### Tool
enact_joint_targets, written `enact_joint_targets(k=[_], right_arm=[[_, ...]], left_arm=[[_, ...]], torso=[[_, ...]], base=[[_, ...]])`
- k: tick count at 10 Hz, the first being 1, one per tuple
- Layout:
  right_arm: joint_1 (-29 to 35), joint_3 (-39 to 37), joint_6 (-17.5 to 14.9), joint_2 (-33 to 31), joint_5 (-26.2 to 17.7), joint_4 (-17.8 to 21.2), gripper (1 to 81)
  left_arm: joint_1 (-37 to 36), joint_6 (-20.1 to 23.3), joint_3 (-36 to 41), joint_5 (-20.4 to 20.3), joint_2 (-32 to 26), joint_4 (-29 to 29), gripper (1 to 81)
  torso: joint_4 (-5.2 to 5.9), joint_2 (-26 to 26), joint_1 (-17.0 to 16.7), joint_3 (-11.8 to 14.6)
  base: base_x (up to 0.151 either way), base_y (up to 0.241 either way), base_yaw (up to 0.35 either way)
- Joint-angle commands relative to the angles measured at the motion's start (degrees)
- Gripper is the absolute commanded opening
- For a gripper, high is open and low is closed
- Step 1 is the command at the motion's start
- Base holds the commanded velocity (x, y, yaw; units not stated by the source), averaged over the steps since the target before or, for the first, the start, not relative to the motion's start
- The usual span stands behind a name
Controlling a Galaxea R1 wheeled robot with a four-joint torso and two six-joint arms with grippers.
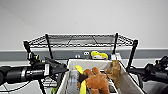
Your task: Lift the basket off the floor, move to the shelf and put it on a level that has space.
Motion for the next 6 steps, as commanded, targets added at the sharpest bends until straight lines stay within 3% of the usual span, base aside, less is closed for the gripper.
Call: enact_joint_targets(k=[1,3,6], right_arm=[[13.24,1.43,-0.28,-2.29,-1.05,5.28,1.0],[15.79,0.81,-0.10,-2.38,-1.49,6.78,1.0],[20.53,-0.67,3.32,-2.12,-3.42,6.69,1.0]], left_arm=[[-11.03,-3.10,0.84,-1.35,-1.20,0.14,1.0],[-15.86,-6.01,0.04,0.06,-1.20,0.06,1.0],[-22.02,-10.58,-1.89,2.44,-0.77,0.06,1.0]], torso=[[0.00,0.00,0.00,0.00],[0.00,0.00,-0.02,0.02],[0.00,0.00,-0.02,0.02]], base=[[0.000,0.000,0.000],[0.000,0.000,0.000],[0.000,0.000,0.000]])
